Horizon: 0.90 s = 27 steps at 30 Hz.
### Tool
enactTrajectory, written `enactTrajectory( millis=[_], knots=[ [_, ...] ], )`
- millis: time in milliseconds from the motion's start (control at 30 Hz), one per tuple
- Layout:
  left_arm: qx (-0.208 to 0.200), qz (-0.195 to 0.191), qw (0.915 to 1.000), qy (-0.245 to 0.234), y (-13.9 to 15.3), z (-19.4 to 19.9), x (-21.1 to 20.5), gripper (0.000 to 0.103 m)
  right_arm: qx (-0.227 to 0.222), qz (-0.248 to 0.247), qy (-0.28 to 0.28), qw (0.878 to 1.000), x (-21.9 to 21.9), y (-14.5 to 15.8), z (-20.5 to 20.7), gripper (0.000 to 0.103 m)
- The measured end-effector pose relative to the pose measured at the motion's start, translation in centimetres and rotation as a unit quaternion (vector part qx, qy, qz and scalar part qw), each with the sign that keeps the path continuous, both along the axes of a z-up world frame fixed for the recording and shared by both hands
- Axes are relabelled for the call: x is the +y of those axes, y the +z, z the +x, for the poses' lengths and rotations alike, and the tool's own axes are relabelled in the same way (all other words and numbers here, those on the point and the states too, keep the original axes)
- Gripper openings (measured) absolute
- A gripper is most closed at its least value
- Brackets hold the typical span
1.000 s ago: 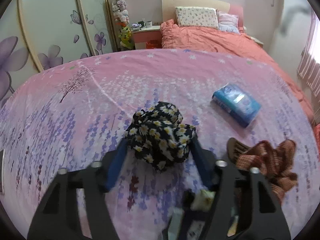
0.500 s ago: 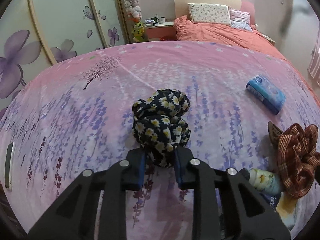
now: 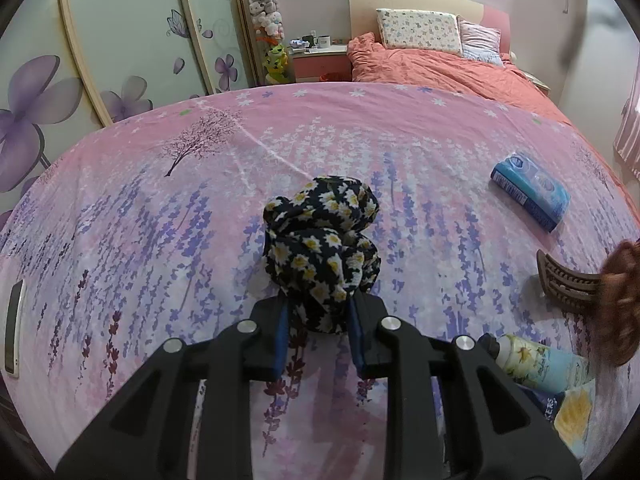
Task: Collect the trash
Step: 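Grasp the black daisy-print scrunchie with the left tool while the right grasps the brown plaid scrunchie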
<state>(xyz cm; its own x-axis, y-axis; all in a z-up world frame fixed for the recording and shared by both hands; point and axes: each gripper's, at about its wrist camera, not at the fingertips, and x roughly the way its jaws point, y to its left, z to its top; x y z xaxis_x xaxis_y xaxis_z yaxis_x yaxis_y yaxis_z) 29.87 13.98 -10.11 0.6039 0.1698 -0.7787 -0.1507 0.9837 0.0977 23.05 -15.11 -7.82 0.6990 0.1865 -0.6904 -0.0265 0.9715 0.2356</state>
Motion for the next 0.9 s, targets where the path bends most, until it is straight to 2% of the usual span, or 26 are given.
enactTrajectory(
  millis=[133,200,233,267,300,333,400,500,667,767,867,900],
  knots=[
    [0.0,-0.002,1.0,0.001,0.0,0.0,0.1,0.027,0.012,-0.032,-0.031,0.999,-2.4,-0.3,0.1,0.012],
    [0.0,-0.005,1.0,0.002,-0.1,0.0,0.3,0.028,0.023,-0.035,-0.027,0.999,-2.7,-0.7,0.0,0.017],
    [-0.001,-0.007,1.0,0.003,-0.1,-0.1,0.4,0.029,0.024,-0.035,-0.025,0.999,-2.8,-0.9,0.0,0.032],
    [-0.001,-0.008,1.0,0.004,-0.1,-0.1,0.5,0.03,0.023,-0.036,-0.024,0.999,-2.9,-1.0,-0.2,0.043],
    [-0.001,-0.009,0.9999,0.005,-0.1,-0.1,0.5,0.03,0.016,-0.035,-0.023,0.999,-2.8,-0.9,-0.4,0.063],
    [-0.001,-0.01,0.9999,0.006,-0.2,-0.2,0.6,0.03,0.008,-0.035,-0.023,0.999,-2.7,-0.8,-0.6,0.073],
    [-0.001,-0.01,0.9999,0.006,-0.1,-0.2,0.6,0.03,0.003,-0.034,-0.019,0.999,-2.4,-0.7,-0.5,0.078],
    [-0.001,-0.009,0.9999,0.005,-0.1,-0.2,0.6,0.03,0.011,-0.031,-0.011,0.999,-1.7,-1.0,0.2,0.09],
    [0.0,-0.008,1.0,0.005,-0.1,-0.3,0.7,0.03,0.033,-0.049,-0.012,0.998,-0.8,-1.9,1.3,0.093],
    [0.0,-0.007,1.0,0.005,0.0,-0.3,0.8,0.03,0.049,-0.075,-0.019,0.996,-0.2,-2.8,2.4,0.093],
    [0.0,-0.008,1.0,0.006,0.0,-0.3,0.7,0.03,0.063,-0.079,-0.026,0.995,-0.3,-3.3,3.2,0.083],
    [0.0,-0.008,1.0,0.006,-0.1,-0.3,0.7,0.03,0.061,-0.083,-0.03,0.994,-0.4,-3.2,3.4,0.074]
  ],
)
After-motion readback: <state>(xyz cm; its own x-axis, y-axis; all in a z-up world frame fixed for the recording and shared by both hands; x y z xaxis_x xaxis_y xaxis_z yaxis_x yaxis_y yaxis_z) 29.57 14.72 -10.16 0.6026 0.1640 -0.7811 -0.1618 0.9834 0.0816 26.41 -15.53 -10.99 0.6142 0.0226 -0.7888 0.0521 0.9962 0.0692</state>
